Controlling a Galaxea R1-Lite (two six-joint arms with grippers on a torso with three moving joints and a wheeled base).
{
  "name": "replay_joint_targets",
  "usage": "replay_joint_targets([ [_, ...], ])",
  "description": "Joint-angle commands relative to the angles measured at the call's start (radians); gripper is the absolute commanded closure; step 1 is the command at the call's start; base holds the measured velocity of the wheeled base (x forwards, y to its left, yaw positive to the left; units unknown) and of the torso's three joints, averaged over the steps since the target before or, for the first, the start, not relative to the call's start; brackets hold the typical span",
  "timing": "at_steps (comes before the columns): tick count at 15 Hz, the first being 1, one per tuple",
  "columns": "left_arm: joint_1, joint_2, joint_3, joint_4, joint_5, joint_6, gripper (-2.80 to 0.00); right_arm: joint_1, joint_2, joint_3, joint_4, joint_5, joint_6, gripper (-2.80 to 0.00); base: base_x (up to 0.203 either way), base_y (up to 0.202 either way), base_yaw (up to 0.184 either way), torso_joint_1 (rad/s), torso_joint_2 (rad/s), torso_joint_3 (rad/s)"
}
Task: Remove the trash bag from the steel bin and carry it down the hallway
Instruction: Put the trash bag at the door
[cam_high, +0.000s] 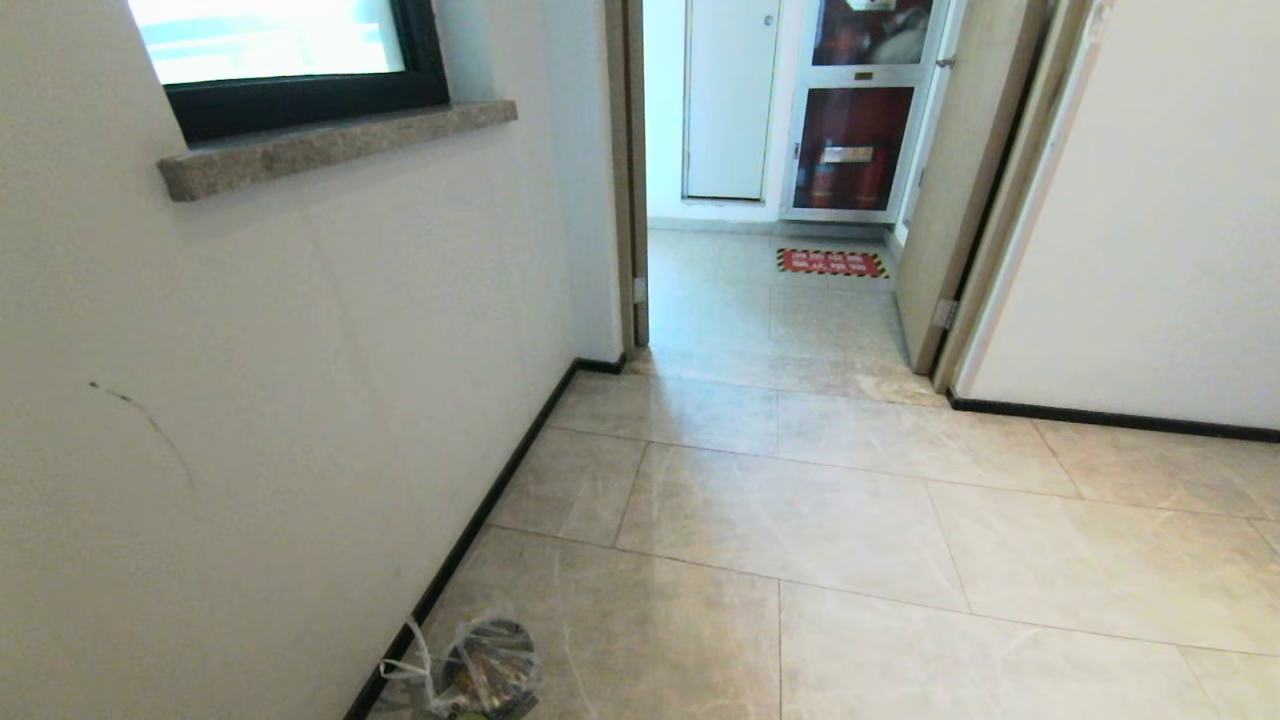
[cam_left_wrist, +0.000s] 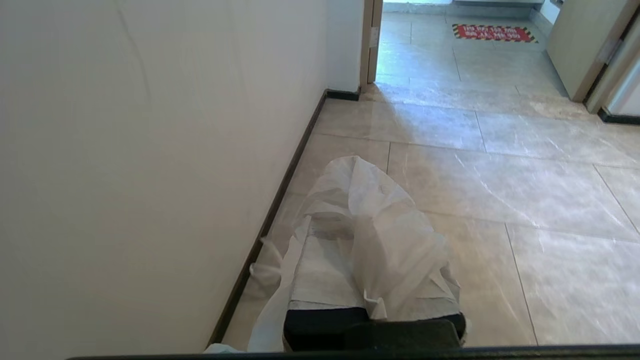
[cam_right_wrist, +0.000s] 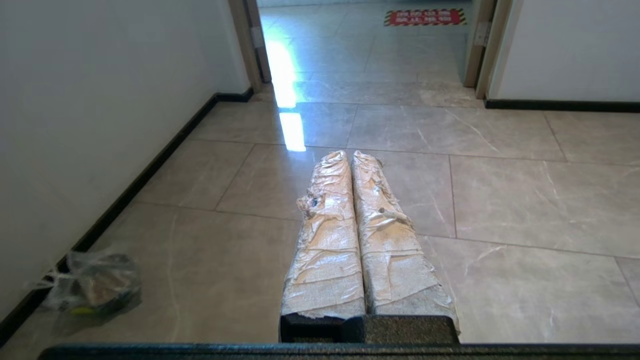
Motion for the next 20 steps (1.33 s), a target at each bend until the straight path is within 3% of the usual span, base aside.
replay_joint_targets([
  [1, 0.0, 0.001, 0.0, -0.001, 0.0, 0.0, 0.0, 0.001, 0.0, 0.0, 0.0, -0.001, 0.0, 0.0, 0.195, 0.0, 0.0, 0.003, 0.01, 0.002],
  [20, 0.0, 0.0, 0.0, -0.001, 0.0, -0.001, 0.0, 0.0, 0.0, 0.0, 0.002, -0.001, -0.015, 0.0, 0.192, 0.0, 0.001, 0.003, 0.0, 0.002],
])
